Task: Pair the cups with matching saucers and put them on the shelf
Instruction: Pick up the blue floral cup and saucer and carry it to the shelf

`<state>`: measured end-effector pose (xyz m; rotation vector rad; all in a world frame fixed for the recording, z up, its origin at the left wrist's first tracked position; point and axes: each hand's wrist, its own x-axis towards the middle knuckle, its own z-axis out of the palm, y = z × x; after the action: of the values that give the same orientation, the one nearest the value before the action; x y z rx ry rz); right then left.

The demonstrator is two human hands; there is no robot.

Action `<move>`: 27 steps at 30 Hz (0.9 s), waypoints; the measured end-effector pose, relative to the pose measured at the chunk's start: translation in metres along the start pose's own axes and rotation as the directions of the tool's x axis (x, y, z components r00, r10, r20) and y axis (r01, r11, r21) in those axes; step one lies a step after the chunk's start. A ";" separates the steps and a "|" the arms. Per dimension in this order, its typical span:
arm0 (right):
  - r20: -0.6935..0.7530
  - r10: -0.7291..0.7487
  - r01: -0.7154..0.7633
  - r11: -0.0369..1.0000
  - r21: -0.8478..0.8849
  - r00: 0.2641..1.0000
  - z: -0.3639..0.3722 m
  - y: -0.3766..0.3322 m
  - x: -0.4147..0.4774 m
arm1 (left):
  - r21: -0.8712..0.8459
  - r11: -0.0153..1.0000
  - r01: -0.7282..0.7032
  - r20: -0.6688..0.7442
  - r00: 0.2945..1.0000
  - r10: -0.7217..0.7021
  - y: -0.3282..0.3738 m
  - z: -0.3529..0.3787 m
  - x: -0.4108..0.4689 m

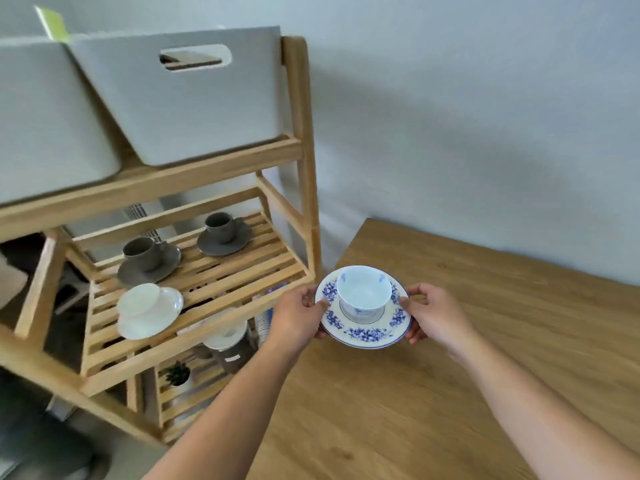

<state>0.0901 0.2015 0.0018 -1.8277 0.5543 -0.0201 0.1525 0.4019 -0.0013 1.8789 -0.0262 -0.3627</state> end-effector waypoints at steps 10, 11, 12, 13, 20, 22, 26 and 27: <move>0.252 -0.007 0.038 0.992 -0.121 0.968 0.155 -0.040 0.066 | 0.026 0.990 0.138 -0.213 0.969 -0.129 -0.056 -0.128 0.043; 0.260 -0.006 0.043 0.990 -0.136 0.966 0.168 -0.043 0.073 | 0.032 0.987 0.154 -0.231 0.963 -0.143 -0.062 -0.138 0.050; 0.262 -0.002 0.046 0.986 -0.160 0.965 0.180 -0.044 0.081 | 0.026 0.984 0.174 -0.239 0.957 -0.163 -0.067 -0.146 0.057; 0.261 0.003 0.048 0.980 -0.191 0.965 0.193 -0.047 0.091 | 0.008 0.982 0.189 -0.239 0.954 -0.182 -0.073 -0.155 0.067; 0.215 -0.006 0.066 0.960 -0.273 0.976 0.247 -0.061 0.151 | -0.086 0.975 0.204 -0.282 0.934 -0.220 -0.095 -0.180 0.120; 0.202 -0.009 0.071 0.951 -0.301 0.979 0.257 -0.062 0.168 | -0.104 0.970 0.220 -0.286 0.927 -0.241 -0.100 -0.182 0.137; 0.171 0.004 0.050 0.949 -0.312 0.985 0.268 -0.061 0.190 | -0.138 0.959 0.248 -0.296 0.913 -0.279 -0.104 -0.180 0.164; 0.167 0.004 0.049 0.949 -0.312 0.986 0.269 -0.061 0.194 | -0.126 0.961 0.248 -0.306 0.911 -0.275 -0.106 -0.178 0.169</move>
<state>0.3617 0.3824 -0.0830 -2.1241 0.4360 0.2158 0.3431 0.5683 -0.0884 1.8396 0.4600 -0.2307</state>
